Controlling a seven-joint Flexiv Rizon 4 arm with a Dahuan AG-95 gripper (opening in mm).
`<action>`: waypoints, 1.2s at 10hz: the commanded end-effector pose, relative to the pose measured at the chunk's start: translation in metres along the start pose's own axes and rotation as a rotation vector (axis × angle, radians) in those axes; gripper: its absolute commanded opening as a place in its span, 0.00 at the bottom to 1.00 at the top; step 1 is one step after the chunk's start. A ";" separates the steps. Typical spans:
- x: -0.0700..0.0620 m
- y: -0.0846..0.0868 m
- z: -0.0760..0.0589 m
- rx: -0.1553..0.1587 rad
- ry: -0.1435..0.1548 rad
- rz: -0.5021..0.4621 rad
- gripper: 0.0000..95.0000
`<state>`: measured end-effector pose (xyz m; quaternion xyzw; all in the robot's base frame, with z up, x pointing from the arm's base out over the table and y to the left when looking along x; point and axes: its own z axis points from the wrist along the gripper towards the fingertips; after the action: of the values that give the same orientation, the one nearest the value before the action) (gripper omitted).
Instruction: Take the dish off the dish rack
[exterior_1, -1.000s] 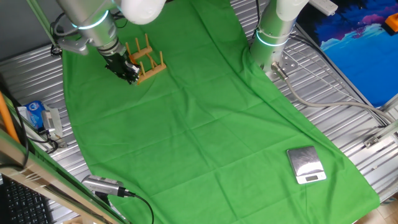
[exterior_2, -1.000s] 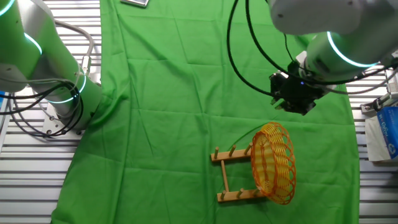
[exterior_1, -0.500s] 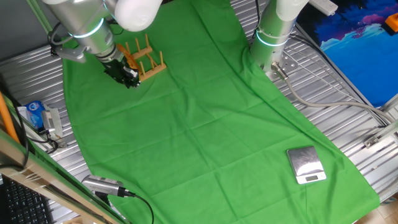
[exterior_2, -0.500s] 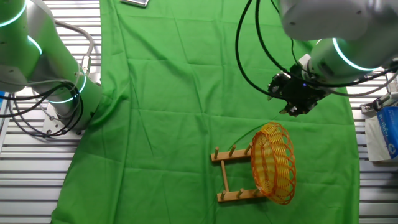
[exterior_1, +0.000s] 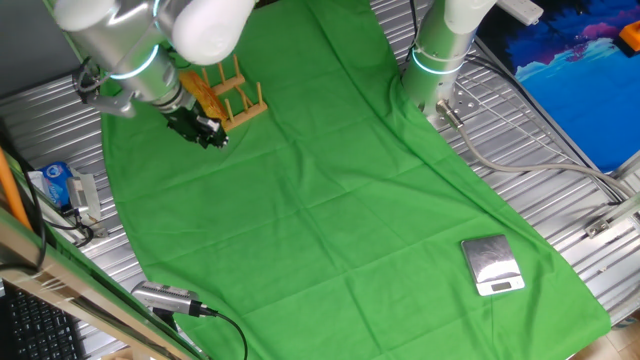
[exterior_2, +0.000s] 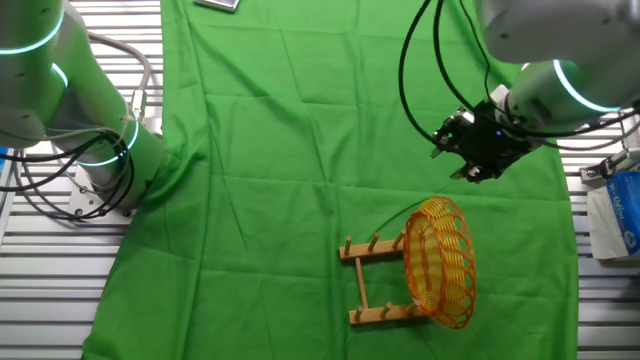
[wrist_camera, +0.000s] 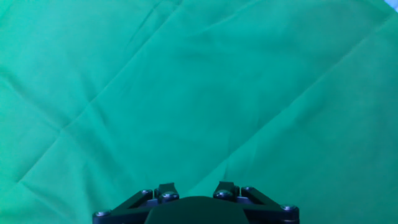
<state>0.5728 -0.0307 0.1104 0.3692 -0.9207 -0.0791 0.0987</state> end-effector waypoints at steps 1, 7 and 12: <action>0.002 0.003 0.002 0.012 -0.007 0.030 0.40; 0.003 0.005 0.003 0.029 0.003 0.072 0.40; 0.003 0.005 0.003 0.006 -0.012 0.011 0.40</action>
<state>0.5656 -0.0294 0.1086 0.3636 -0.9238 -0.0762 0.0926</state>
